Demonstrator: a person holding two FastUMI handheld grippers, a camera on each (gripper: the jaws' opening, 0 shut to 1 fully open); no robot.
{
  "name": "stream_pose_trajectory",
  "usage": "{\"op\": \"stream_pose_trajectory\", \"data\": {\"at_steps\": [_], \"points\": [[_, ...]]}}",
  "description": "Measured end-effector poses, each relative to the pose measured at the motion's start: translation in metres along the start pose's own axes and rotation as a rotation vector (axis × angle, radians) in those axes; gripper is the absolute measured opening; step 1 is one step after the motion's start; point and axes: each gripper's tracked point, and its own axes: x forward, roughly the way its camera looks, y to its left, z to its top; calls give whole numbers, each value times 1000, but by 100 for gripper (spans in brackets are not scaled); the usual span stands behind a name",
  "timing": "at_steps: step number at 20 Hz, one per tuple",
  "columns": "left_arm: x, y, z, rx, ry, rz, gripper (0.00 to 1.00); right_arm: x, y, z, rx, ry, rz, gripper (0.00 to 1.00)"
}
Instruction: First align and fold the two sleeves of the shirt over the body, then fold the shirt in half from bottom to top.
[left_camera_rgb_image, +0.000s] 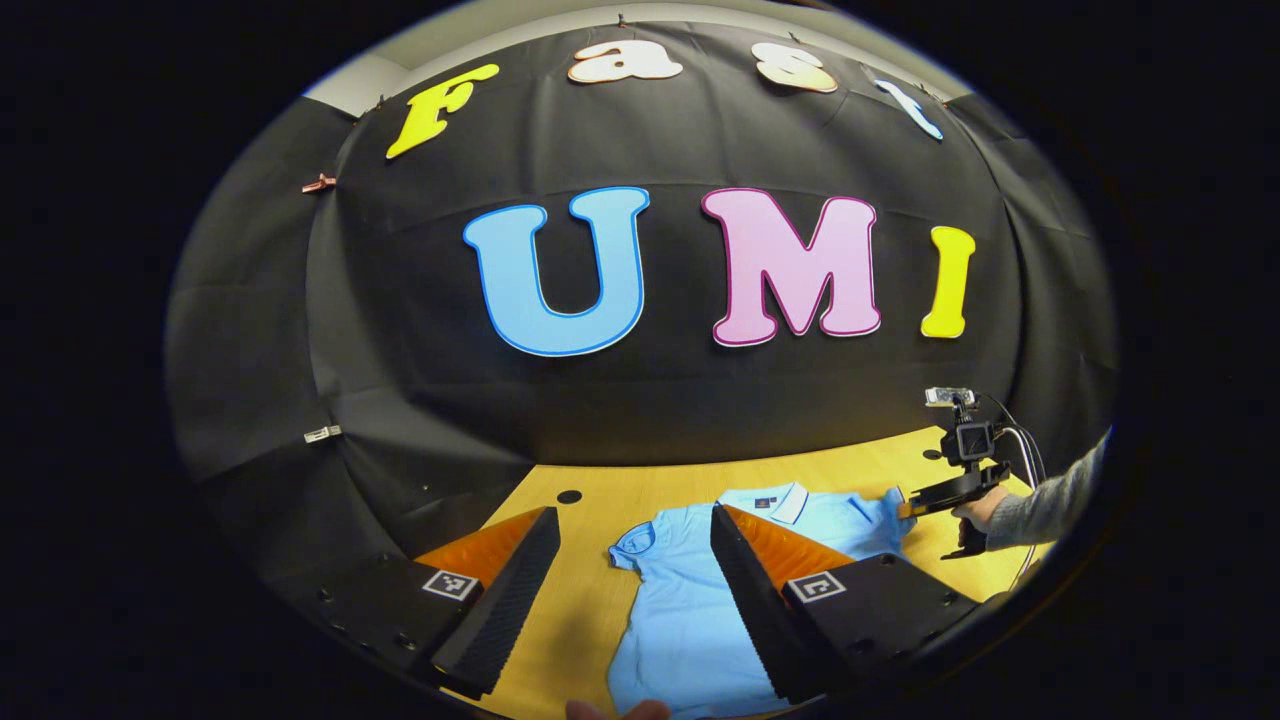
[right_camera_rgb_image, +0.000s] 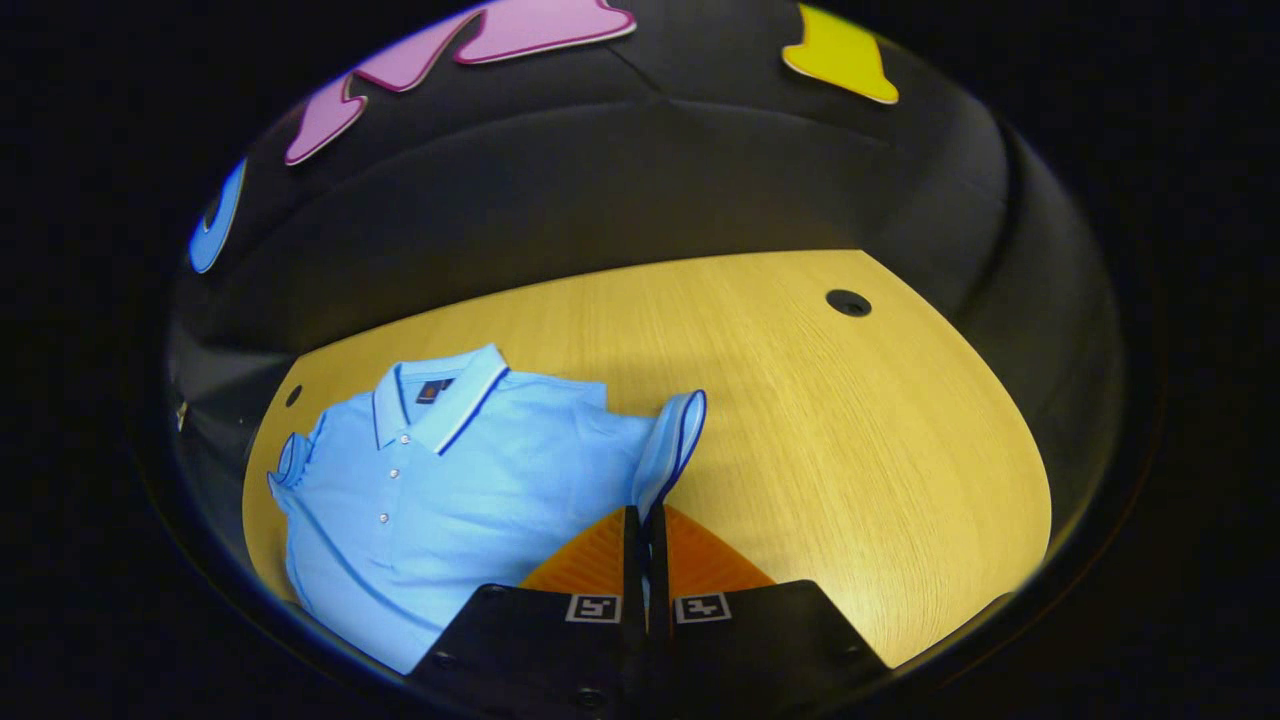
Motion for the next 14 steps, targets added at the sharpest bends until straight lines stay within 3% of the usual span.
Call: {"op": "stream_pose_trajectory", "data": {"at_steps": [7, 14], "points": [[-11, 27, -8, -21, 1, 32, 96, -11, 101, 14, -159, -37, 146, 5], [-21, 55, -20, -45, 22, 85, 96, -11, 185, -25, -332, 22, 263, 5]]}}
